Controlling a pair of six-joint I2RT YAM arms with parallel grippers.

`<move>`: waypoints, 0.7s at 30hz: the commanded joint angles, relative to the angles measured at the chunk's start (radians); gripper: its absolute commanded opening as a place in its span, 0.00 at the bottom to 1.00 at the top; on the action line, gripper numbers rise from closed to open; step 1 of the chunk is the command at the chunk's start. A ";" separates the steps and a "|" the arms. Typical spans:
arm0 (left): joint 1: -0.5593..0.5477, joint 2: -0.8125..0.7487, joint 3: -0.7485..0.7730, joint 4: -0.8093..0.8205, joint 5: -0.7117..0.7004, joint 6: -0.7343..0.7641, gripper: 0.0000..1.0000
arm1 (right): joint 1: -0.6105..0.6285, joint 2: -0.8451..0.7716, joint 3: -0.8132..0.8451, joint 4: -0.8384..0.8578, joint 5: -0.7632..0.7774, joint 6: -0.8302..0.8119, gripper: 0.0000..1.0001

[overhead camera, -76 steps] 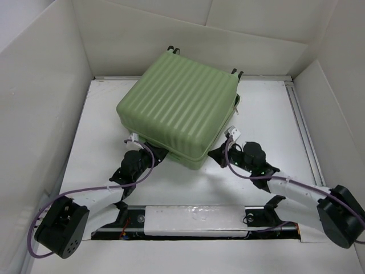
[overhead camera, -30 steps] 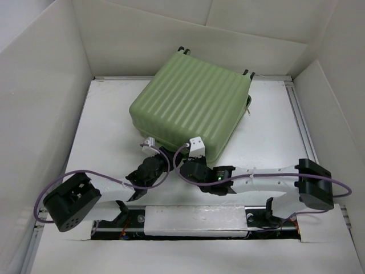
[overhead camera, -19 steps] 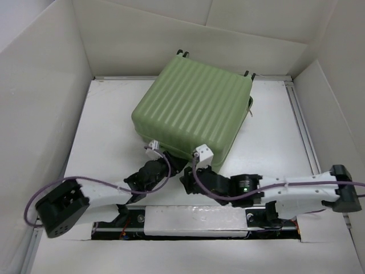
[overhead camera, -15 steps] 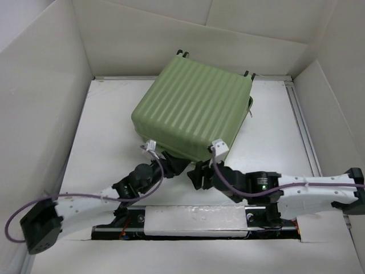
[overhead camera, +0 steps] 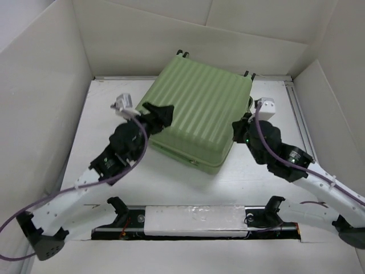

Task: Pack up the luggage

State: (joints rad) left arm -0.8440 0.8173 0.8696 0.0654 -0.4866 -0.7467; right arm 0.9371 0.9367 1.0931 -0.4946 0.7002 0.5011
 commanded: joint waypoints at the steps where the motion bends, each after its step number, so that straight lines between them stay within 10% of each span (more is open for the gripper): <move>1: 0.159 0.156 0.182 -0.049 0.144 0.107 0.72 | -0.169 -0.044 0.024 -0.010 -0.082 -0.059 0.00; 6: 0.715 0.391 0.390 -0.079 0.607 0.000 0.71 | -0.386 -0.035 -0.080 0.014 -0.232 -0.059 0.00; 10: 0.893 0.494 0.309 0.011 0.759 -0.071 0.71 | -0.535 -0.009 -0.193 0.135 -0.392 -0.082 0.00; 21: 0.843 0.734 0.128 0.177 0.919 -0.094 0.68 | -0.591 0.194 -0.315 0.367 -0.593 -0.105 0.00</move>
State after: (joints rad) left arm 0.0422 1.5665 1.0210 0.1375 0.3378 -0.8341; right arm 0.3294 1.1168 0.7952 -0.2840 0.1844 0.4110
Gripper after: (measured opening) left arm 0.683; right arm 0.009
